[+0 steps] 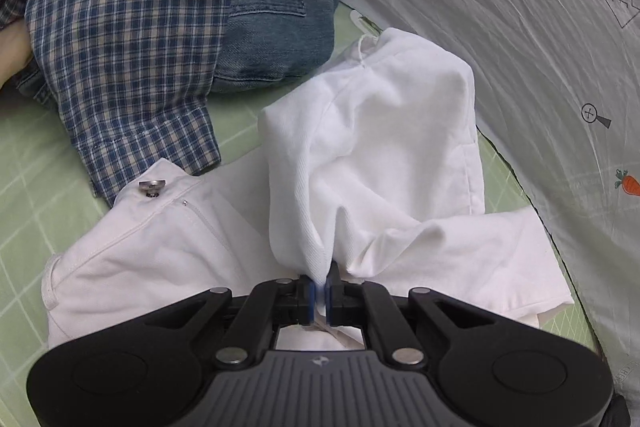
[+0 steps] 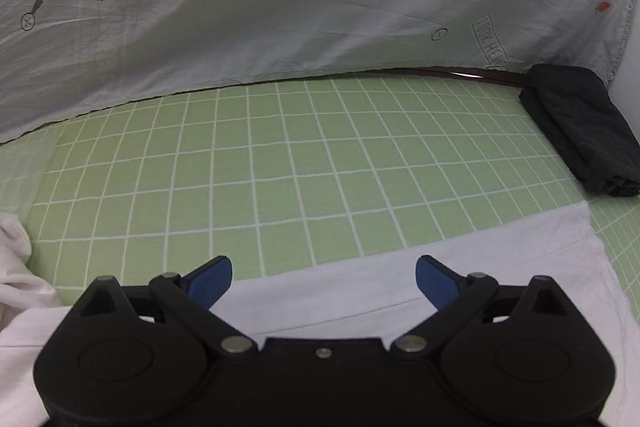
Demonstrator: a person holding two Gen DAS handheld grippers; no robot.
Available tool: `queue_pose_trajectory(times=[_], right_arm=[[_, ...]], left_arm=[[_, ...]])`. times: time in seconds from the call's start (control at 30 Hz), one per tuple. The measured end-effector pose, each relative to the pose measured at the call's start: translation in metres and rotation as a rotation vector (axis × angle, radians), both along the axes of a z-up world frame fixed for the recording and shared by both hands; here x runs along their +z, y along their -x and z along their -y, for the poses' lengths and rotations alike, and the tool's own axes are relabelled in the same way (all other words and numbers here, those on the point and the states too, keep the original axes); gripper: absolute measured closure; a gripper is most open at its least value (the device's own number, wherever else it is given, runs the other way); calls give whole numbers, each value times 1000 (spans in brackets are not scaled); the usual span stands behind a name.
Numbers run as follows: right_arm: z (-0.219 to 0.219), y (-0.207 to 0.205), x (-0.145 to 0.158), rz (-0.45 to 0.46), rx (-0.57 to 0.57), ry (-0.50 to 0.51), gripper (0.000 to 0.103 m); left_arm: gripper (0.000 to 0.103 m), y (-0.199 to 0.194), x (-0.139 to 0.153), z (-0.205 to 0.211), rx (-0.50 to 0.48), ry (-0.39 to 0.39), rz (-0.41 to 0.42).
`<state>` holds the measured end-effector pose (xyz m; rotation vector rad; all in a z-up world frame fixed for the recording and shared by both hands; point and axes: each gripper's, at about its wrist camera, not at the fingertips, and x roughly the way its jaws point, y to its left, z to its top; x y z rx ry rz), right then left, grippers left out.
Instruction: Fold clothes
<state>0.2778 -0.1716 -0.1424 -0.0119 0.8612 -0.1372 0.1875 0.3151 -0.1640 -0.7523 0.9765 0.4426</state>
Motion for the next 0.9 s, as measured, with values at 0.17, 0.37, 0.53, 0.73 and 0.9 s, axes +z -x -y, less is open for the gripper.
queue_pose_trajectory(times=[0.17,0.37,0.53,0.73,0.9], right_arm=[[-62,-21,8,26,189,-63,19],[-111,-36,-5,-26,373,-126,39],[-137,-34,-8,-50,455,-138,57],[-132,-40,-6,-67,491,-212,65],[-131,-45,-3,-73,508,-271,65]], left_arm=[[97,-7,-5,-6,-10,26,-7],[96,-5,-13,-12,-7,63,-1],[96,-4,-15,-12,-5,76,-5],[95,-4,-18,-14,5,89,-8],[95,-4,-18,-14,7,86,-11]])
